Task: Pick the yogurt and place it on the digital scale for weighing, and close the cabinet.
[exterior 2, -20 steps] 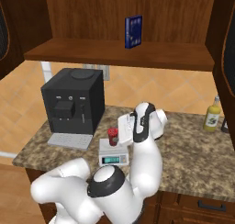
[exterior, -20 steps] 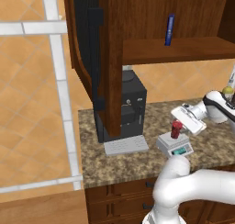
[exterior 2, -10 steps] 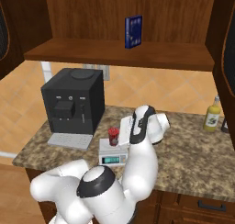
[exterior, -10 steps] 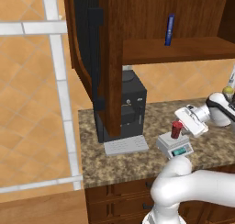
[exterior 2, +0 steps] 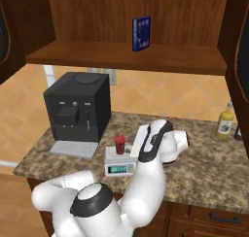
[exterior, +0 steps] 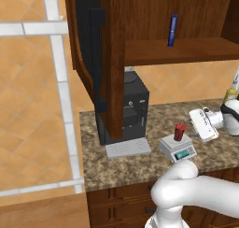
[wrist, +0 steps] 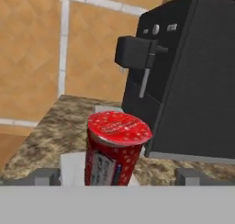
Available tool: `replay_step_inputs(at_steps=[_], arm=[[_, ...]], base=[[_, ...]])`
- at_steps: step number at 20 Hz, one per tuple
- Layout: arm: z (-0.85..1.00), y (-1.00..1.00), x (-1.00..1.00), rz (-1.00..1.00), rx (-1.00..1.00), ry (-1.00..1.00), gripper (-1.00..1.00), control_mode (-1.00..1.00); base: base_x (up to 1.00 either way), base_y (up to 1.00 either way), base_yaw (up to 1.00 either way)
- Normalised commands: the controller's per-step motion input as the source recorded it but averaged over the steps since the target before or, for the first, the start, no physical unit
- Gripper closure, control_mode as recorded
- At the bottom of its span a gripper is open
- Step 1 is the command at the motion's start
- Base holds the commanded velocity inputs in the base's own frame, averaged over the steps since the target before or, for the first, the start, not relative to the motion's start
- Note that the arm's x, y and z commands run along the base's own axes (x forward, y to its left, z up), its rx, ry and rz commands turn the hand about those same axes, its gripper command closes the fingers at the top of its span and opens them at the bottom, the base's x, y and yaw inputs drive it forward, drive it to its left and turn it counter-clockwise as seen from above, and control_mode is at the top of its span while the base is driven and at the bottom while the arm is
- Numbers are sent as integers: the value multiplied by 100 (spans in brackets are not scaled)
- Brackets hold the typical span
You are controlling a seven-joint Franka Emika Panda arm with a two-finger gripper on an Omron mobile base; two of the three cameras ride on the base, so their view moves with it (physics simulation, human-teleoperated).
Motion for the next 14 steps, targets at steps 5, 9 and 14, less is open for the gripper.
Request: replay_step_inputs(at_steps=[5,9,14], arm=[[37,-30,-49,-34,11,-35,-100,-100],[67,-23,-42,-34,12,-52,-100,-100],[72,-46,-44,-29,13,-44,-100,-100]], base=[[0,0,0],[0,0,0],[0,0,0]])
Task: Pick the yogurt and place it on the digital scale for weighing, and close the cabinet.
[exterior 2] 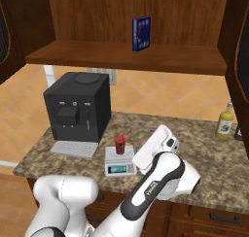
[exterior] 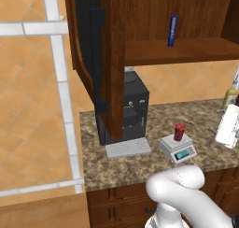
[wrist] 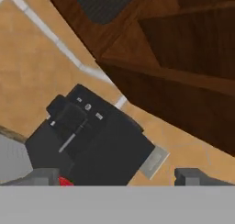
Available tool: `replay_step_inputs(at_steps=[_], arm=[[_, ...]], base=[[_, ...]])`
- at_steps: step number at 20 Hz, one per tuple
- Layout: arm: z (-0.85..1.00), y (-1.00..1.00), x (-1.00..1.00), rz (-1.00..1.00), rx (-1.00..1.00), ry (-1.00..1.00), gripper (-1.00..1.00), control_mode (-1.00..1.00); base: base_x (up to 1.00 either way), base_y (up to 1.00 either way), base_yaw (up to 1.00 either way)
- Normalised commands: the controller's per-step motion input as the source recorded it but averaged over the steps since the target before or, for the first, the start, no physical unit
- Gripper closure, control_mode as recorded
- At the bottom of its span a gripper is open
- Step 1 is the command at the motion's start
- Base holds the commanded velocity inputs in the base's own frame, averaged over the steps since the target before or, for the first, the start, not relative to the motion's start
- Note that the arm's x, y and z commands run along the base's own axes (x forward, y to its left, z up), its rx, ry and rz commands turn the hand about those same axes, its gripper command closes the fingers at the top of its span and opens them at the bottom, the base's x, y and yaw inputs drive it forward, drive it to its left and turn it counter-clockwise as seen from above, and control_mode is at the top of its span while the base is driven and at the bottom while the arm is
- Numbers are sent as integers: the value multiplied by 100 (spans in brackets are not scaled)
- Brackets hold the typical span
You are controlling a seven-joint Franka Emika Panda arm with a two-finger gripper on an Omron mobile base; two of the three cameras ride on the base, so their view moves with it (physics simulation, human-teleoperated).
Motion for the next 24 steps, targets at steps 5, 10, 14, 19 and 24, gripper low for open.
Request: replay_step_inputs(at_steps=[5,10,14,19,24], arm=[[66,-56,-38,-28,15,-37,-100,-100],[42,-100,-31,-7,27,-31,-100,-100],[39,-100,-57,0,24,-20,-100,-100],[4,-100,-85,0,13,-13,-100,-100],[28,-100,-86,-1,1,-3,-100,-100]], base=[[0,0,0],[0,0,0],[0,0,0],[0,0,0],[0,0,0]])
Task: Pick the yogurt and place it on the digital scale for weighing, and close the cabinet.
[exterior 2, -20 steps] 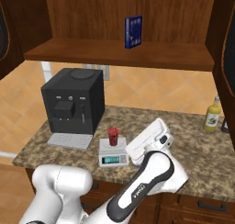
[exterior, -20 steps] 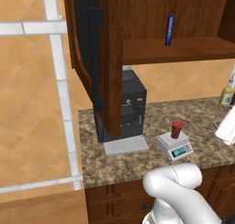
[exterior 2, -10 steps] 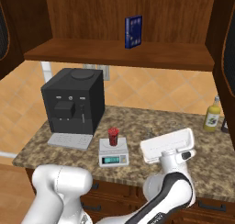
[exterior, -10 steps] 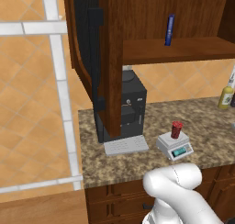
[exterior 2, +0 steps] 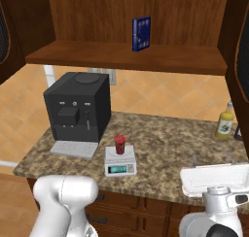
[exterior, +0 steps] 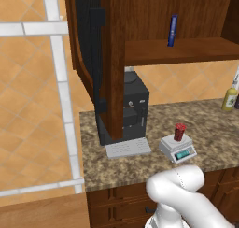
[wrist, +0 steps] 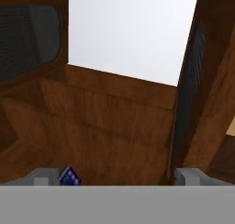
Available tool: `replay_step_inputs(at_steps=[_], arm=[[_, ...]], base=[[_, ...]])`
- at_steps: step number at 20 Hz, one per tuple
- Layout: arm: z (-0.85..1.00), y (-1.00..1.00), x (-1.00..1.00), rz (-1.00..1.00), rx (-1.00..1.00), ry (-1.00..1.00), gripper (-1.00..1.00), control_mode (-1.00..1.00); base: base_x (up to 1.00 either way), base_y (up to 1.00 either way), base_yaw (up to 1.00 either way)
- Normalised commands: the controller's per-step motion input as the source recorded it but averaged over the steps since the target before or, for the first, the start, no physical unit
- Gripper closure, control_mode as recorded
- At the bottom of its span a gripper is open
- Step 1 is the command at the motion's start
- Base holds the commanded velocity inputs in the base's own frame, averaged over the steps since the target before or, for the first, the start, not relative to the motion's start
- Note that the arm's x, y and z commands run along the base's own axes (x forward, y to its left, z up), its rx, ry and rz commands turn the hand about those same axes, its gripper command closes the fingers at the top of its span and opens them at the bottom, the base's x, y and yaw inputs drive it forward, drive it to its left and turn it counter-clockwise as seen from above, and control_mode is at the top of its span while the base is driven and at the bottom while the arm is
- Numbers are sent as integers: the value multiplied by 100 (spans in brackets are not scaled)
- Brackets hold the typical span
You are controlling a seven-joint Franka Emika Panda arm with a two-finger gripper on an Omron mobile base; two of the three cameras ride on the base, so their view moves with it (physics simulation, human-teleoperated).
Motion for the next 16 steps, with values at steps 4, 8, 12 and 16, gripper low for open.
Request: replay_step_inputs(at_steps=[4,8,12,16], arm=[[67,-100,-47,0,1,-3,-100,-100],[88,-100,-10,0,3,-3,-100,-100],[43,-71,0,0,1,2,-100,-100],[22,-36,-5,0,0,3,-100,-100]], base=[[0,0,0],[0,0,0],[0,0,0],[0,0,0]])
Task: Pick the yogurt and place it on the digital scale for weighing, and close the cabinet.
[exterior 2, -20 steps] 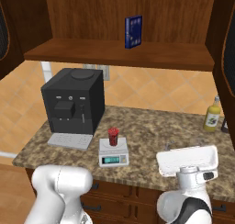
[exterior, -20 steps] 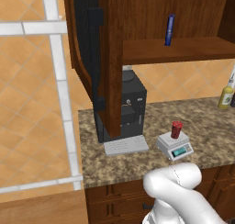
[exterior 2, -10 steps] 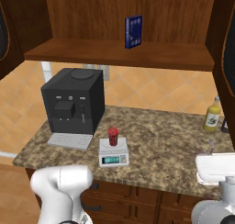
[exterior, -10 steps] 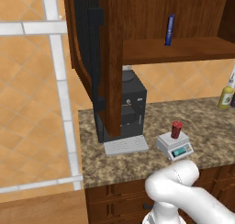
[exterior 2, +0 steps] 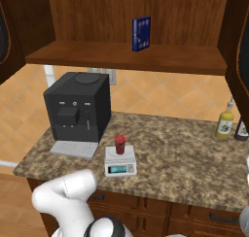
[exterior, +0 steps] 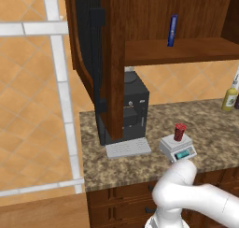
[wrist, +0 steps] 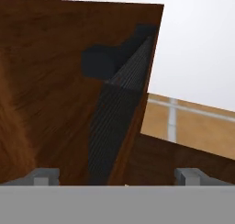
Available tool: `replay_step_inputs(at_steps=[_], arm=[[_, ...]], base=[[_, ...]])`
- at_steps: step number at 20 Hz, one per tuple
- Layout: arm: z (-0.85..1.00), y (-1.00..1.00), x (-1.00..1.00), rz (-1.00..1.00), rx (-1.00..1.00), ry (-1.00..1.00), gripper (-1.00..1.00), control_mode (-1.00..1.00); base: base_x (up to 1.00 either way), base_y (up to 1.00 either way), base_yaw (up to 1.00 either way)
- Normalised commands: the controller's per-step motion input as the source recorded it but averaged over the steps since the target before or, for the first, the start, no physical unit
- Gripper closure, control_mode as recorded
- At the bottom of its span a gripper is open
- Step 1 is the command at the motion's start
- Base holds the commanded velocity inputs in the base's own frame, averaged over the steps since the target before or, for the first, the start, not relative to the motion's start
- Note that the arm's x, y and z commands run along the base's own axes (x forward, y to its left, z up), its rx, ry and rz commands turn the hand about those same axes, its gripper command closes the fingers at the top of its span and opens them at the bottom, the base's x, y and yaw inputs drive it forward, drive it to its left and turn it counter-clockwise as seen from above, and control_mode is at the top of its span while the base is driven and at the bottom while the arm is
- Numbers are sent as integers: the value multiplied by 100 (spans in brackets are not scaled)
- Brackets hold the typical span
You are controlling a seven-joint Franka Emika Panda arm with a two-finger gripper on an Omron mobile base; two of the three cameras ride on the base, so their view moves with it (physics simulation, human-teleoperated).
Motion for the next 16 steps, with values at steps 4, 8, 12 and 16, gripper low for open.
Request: replay_step_inputs(at_steps=[4,8,12,16], arm=[[11,-1,-52,6,-2,-4,-100,-100],[88,34,-62,8,-1,-48,-100,-100],[93,100,-13,7,-8,-70,-100,-100],[93,100,29,7,-17,-47,-100,-100]], base=[[0,0,0],[0,0,0],[0,0,0],[0,0,0]])
